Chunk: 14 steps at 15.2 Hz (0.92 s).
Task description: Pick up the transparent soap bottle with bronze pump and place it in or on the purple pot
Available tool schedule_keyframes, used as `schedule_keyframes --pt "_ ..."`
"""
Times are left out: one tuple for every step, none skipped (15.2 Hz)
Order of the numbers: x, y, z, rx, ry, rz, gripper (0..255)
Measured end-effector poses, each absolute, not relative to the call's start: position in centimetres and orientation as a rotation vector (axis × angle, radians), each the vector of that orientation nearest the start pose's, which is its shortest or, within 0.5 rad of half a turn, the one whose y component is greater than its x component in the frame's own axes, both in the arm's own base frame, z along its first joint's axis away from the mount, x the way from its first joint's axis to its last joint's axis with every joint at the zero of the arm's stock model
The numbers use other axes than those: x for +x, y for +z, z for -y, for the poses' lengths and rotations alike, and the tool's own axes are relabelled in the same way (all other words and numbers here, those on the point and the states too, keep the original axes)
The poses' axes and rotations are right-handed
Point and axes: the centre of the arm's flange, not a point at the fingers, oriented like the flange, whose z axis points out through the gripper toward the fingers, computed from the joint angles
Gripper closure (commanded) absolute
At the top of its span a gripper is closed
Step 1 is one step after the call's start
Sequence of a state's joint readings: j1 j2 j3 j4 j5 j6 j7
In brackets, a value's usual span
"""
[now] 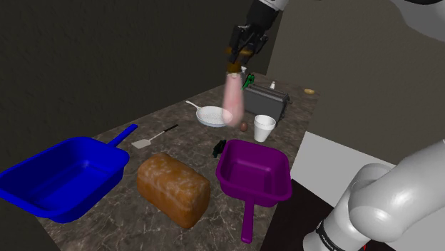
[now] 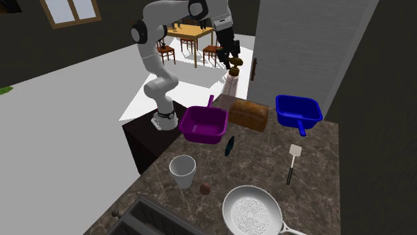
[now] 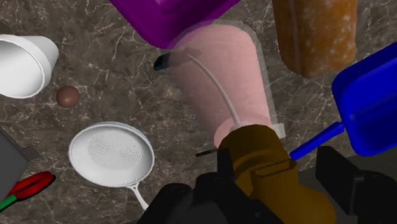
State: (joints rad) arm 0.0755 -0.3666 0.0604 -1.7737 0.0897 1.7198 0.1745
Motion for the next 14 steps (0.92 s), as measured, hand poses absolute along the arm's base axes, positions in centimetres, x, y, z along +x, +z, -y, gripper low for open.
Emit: schedule_keyframes --pt "42.7 73.1 -7.5 -2.992 -0.449 -0.058 255" --pt "41.4 73.6 -7.7 -2.992 -0.450 -0.058 255" --pt "40.0 74.1 -8.0 -2.992 -0.450 -0.058 255" --pt "38.9 74.6 -8.1 -2.992 -0.450 -0.057 255" --pt "37.5 74.9 -8.1 -2.992 -0.449 -0.057 255" --pt "36.3 75.1 -8.3 -2.992 -0.449 -0.057 255" --pt "35.2 75.7 -8.4 -2.992 -0.451 -0.058 255" --pt "33.9 76.0 -8.8 -2.992 -0.450 -0.058 255" --pt "32.6 76.6 -9.0 -2.992 -0.451 -0.057 255" --pt "31.3 77.0 -9.0 -2.992 -0.450 -0.057 255" --pt "30.0 77.1 -9.3 -2.992 -0.450 -0.057 255" --pt "28.9 77.5 -9.4 -2.992 -0.450 -0.057 255" --pt "27.6 78.0 -9.6 -2.992 -0.450 -0.057 255" --pt "26.1 78.2 -9.8 -2.992 -0.449 -0.057 255"
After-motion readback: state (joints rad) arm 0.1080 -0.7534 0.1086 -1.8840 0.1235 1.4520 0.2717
